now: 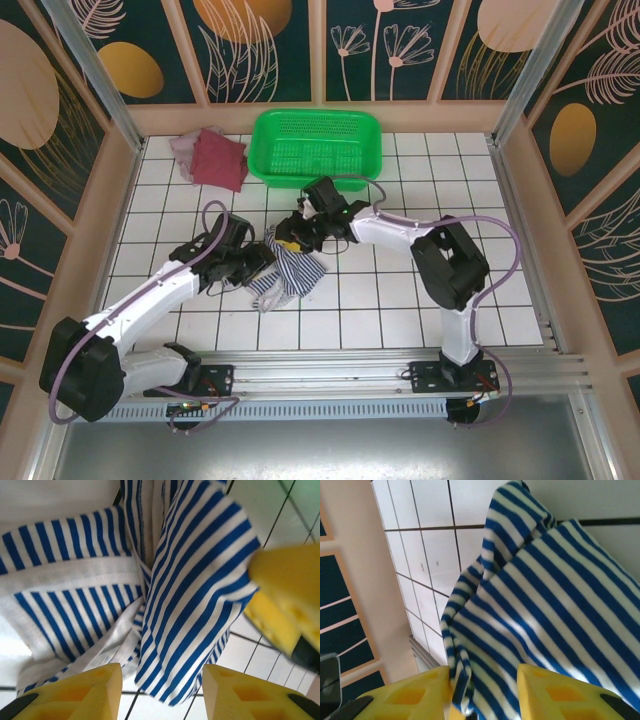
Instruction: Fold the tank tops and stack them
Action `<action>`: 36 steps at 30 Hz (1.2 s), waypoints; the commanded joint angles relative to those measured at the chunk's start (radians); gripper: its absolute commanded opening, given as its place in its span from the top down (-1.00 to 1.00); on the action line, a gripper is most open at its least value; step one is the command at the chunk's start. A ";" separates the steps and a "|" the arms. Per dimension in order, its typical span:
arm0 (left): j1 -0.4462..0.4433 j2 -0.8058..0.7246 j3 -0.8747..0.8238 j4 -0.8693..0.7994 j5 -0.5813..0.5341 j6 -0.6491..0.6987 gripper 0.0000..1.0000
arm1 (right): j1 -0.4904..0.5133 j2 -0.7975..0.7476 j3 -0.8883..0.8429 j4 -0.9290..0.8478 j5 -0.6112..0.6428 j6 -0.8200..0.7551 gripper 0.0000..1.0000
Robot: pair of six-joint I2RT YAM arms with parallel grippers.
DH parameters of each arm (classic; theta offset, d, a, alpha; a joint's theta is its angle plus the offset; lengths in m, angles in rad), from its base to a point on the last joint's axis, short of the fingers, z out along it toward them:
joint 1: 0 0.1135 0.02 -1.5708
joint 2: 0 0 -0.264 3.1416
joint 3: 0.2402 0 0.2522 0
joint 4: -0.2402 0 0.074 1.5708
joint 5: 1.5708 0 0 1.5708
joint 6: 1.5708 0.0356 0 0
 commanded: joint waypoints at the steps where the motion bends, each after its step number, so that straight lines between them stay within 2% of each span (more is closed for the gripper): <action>1: 0.020 -0.019 -0.013 0.118 -0.026 -0.017 0.05 | 0.000 -0.058 -0.103 0.181 -0.061 0.080 0.21; 3: 0.030 0.000 0.024 0.093 -0.036 0.026 0.04 | -0.001 -0.067 -0.170 0.297 -0.096 0.141 0.21; 8: 0.035 0.023 0.069 0.026 -0.025 0.094 0.03 | 0.000 -0.027 -0.172 0.382 -0.138 0.178 0.22; 12: 0.036 0.001 0.024 -0.004 -0.002 0.059 0.03 | -0.005 -0.047 -0.178 0.364 -0.122 0.167 0.22; 15: 0.035 -0.008 -0.034 0.095 0.034 -0.004 0.02 | -0.036 -0.112 -0.225 0.332 -0.102 0.155 0.22; 18: 0.036 0.009 -0.059 0.205 0.046 -0.023 0.02 | -0.048 -0.171 -0.227 0.187 -0.061 0.055 0.21; 21: 0.034 0.065 -0.045 0.247 0.075 -0.006 0.01 | -0.055 -0.230 -0.258 0.102 -0.022 -0.040 0.18; 27: 0.029 0.140 -0.040 0.249 0.125 0.035 0.05 | -0.023 -0.349 -0.368 0.060 0.079 -0.222 0.15; 32: 0.030 0.197 -0.013 0.225 0.149 0.082 0.12 | 0.032 -0.430 -0.480 0.137 0.145 -0.281 0.17; 36: 0.030 0.243 0.035 0.196 0.152 0.108 0.36 | 0.088 -0.456 -0.517 0.160 0.188 -0.324 0.20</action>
